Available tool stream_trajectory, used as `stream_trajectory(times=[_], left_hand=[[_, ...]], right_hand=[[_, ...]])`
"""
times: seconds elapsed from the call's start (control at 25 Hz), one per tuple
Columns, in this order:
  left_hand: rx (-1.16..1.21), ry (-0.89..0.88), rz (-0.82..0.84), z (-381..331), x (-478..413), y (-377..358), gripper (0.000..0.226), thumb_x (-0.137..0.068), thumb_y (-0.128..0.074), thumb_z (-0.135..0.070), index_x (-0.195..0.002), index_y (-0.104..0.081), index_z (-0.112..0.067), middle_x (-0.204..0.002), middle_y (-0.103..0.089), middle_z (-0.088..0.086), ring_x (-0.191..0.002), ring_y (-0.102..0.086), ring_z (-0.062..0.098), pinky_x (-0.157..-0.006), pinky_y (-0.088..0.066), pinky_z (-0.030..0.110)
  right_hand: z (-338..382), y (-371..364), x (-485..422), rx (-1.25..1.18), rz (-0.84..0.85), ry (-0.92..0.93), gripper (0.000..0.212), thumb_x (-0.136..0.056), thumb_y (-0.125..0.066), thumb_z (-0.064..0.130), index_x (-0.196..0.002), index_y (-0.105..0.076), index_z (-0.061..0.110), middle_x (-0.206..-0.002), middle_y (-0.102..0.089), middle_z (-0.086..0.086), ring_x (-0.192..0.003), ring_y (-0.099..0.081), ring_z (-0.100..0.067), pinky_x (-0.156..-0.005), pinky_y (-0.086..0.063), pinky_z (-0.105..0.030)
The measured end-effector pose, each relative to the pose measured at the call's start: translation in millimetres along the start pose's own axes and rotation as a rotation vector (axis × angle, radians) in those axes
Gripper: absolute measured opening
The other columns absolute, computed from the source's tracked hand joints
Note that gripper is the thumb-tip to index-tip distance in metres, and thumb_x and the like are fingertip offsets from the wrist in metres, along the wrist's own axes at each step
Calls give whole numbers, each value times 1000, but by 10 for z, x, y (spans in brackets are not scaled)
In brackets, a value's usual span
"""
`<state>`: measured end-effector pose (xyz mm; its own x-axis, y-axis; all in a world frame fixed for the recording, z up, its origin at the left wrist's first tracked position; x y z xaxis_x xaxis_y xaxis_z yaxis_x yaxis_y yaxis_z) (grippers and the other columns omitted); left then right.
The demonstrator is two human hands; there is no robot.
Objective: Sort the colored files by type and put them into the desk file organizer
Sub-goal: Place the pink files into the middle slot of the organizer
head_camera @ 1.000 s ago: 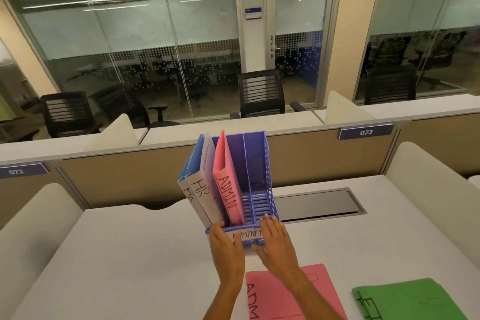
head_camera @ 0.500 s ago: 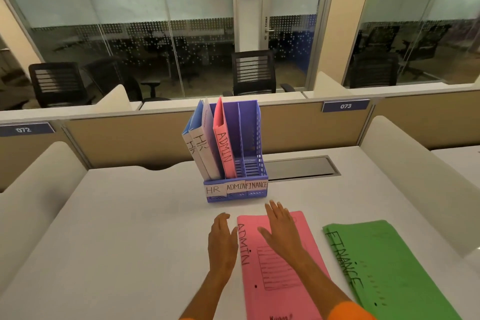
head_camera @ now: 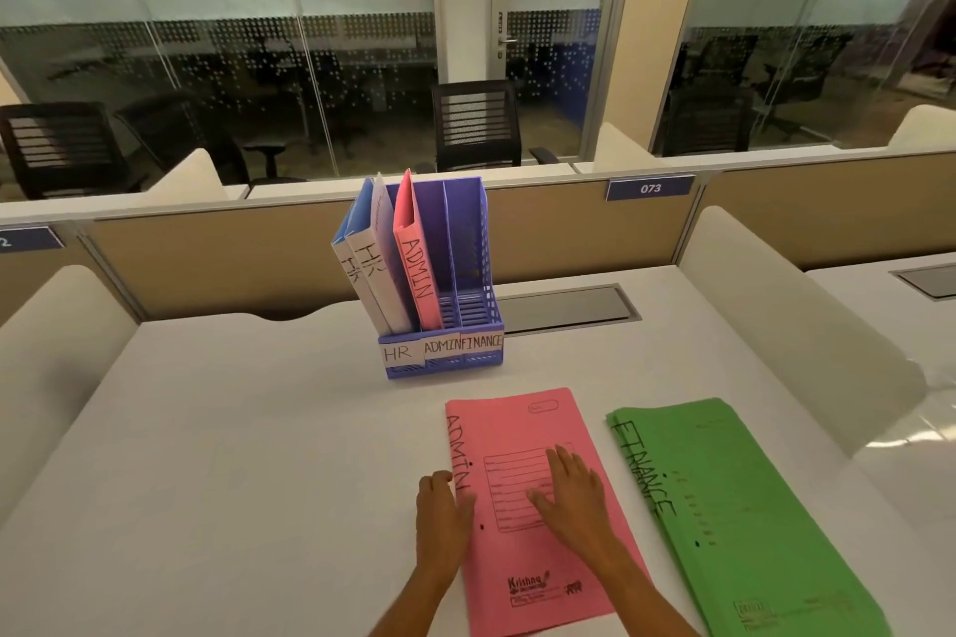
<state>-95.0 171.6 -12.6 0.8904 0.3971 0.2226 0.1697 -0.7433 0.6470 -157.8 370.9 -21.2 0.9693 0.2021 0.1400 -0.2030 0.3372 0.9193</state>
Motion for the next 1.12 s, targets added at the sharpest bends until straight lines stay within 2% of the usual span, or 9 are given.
stream_trajectory(times=[0.12, 0.24, 0.36, 0.48, 0.6, 0.72, 0.88, 1.0, 1.12], left_hand=[[-1, 127, 56, 153, -52, -168, 42, -84, -68, -33, -113, -50, -9, -111, -50, 2, -96, -55, 16, -82, -50, 27], [75, 228, 103, 477, -306, -519, 52, -67, -74, -44, -99, -52, -10, -101, -62, 7, -92, -64, 24, -81, -58, 43], [211, 313, 103, 381, -274, -419, 53, -56, -72, -43, -93, -61, -6, -93, -69, 9, -84, -68, 23, -74, -61, 40], [335, 307, 148, 156, -193, -295, 43, -59, -75, -34, -90, -69, -5, -90, -75, 10, -79, -72, 23, -72, -62, 40], [446, 268, 154, -137, -105, -240, 47, -71, -81, -22, -103, -50, -10, -99, -66, 7, -88, -68, 22, -71, -60, 35], [458, 160, 95, -473, -34, -152, 42, -79, -73, -13, -108, -43, -13, -102, -65, 7, -86, -67, 19, -64, -57, 28], [504, 16, 4, -945, 42, 116, 36, -86, -65, -12, -112, -40, -20, -97, -68, 2, -80, -70, 14, -57, -55, 20], [579, -83, -40, -1276, 133, 357, 34, -90, -63, -15, -113, -40, -25, -96, -70, -6, -79, -72, 12, -60, -57, 22], [637, -170, -63, -1507, 229, 525, 31, -92, -62, -16, -113, -43, -27, -104, -70, -11, -86, -73, 10, -70, -62, 27]], right_hand=[[-254, -107, 114, -18, 65, -85, 77, -89, -45, 58, -150, -17, 20, -158, -16, -1, -145, -15, -25, -114, -13, -52], [-386, -225, 222, -57, 115, -102, 79, -86, -48, 59, -148, -19, 18, -157, -20, -2, -143, -19, -24, -116, -21, -49], [-436, -277, 280, -55, 131, -83, 83, -84, -49, 61, -149, -19, 18, -158, -17, -3, -144, -15, -24, -117, -19, -46], [-442, -269, 277, -58, 122, -85, 82, -84, -48, 63, -149, -20, 20, -158, -18, -1, -144, -16, -23, -117, -19, -45], [-425, -218, 247, -62, 91, -91, 79, -82, -45, 68, -144, -29, 23, -153, -30, 1, -139, -28, -19, -113, -29, -48], [-372, -8, 200, -141, 28, -119, 88, -73, -33, 81, -139, -35, 23, -145, -41, 4, -130, -40, -16, -105, -37, -49], [-470, 319, 1, -343, -103, -257, 86, -79, -42, 75, -142, -31, 17, -144, -41, -6, -128, -42, -24, -101, -39, -55], [-593, 497, -177, -700, -174, -387, 88, -82, -46, 70, -144, -27, 11, -148, -37, -13, -132, -40, -31, -105, -37, -55], [-598, 643, -315, -1069, -142, -391, 70, -89, -45, 58, -135, -41, 6, -130, -54, -14, -115, -55, -29, -92, -49, -48]])
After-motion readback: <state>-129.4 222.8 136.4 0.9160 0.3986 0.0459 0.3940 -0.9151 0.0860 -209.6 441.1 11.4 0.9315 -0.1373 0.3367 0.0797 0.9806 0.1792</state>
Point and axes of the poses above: each hand's wrist, its own x-axis away from the middle knuckle, its own y-axis out of the back of the hand, z = x × y, the point moved 7 cm from there along -x, towards the middle knuckle
